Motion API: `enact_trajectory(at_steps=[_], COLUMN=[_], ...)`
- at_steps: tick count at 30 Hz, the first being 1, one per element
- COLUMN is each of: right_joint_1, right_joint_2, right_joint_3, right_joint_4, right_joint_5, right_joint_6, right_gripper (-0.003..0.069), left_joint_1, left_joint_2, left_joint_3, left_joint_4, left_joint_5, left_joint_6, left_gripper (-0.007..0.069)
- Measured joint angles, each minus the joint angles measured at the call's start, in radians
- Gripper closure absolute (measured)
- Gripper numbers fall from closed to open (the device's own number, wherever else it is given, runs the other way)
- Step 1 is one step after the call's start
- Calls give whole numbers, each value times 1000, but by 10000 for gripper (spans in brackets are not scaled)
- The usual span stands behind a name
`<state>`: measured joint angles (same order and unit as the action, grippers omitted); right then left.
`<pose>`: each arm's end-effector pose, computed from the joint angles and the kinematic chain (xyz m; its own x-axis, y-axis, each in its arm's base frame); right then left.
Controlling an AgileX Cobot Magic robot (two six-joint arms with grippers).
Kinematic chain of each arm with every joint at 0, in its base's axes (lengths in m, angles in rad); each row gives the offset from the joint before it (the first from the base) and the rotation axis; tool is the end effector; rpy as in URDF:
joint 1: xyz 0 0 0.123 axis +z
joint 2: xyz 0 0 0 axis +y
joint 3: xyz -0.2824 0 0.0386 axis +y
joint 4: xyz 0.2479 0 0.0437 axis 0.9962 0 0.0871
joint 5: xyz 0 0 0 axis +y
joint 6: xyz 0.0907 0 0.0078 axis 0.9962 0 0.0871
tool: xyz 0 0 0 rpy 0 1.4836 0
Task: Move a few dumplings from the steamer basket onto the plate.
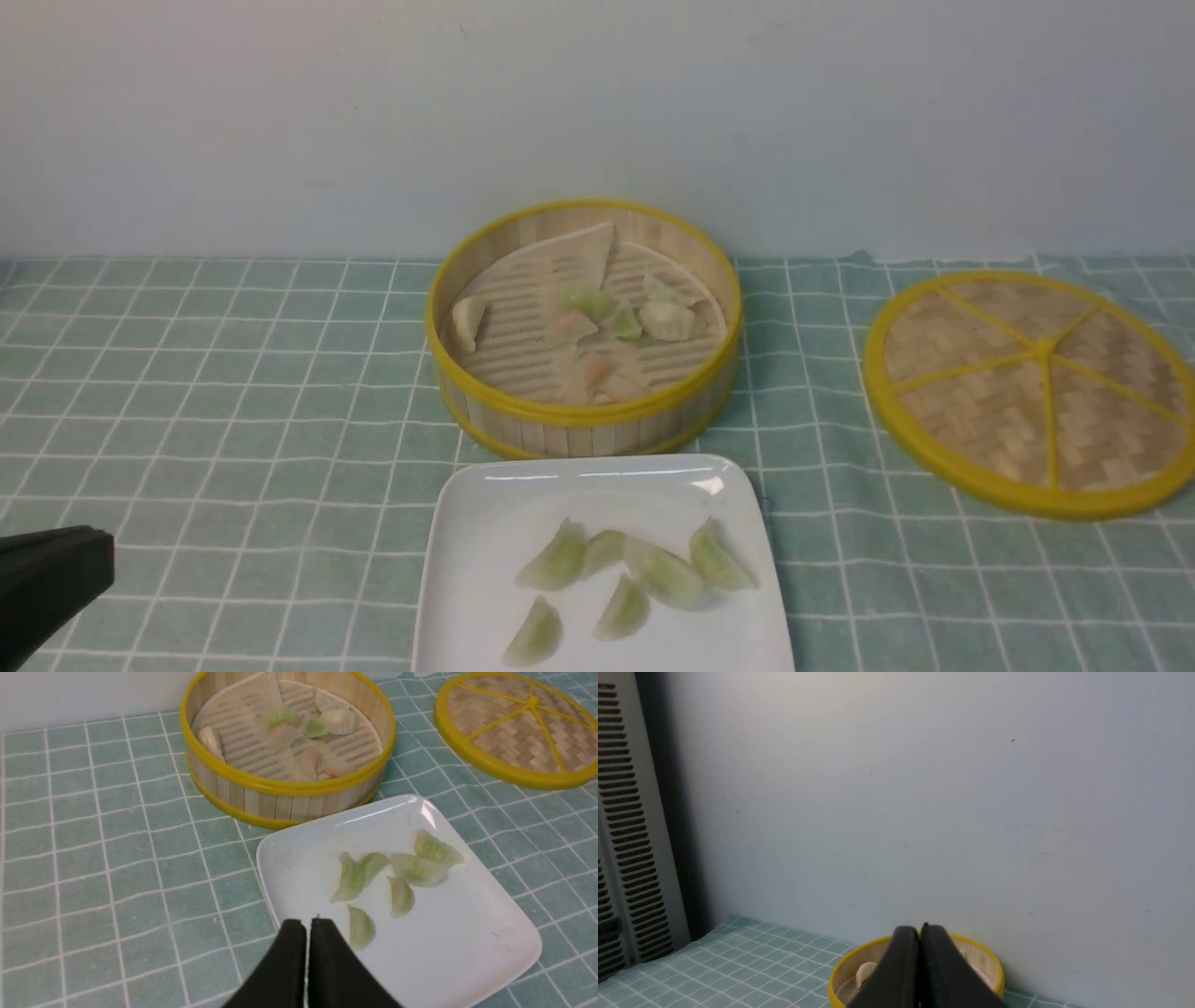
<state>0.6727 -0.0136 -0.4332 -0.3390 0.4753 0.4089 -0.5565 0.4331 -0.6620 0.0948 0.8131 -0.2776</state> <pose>0.0176 -0.0037 0.3115 0.0117 0.1418 -0.9898 -0.5012 0.8574 0.1169 0.0638 -0.0323 0.3321 -0.4943 0.0599 -0.8672 0.3799 0.9122 -0.1536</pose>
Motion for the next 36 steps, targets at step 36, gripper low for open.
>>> enact_trajectory(at_steps=[36], right_joint_1=[0], right_joint_2=[0], right_joint_3=[0], right_joint_4=[-7], right_joint_5=[16], right_joint_6=[0], right_gripper=[673], left_joint_1=[476], left_joint_2=[-427], left_joint_3=[605], left_joint_4=[-162], left_joint_5=[-440], left_joint_6=[338], left_gripper=[631])
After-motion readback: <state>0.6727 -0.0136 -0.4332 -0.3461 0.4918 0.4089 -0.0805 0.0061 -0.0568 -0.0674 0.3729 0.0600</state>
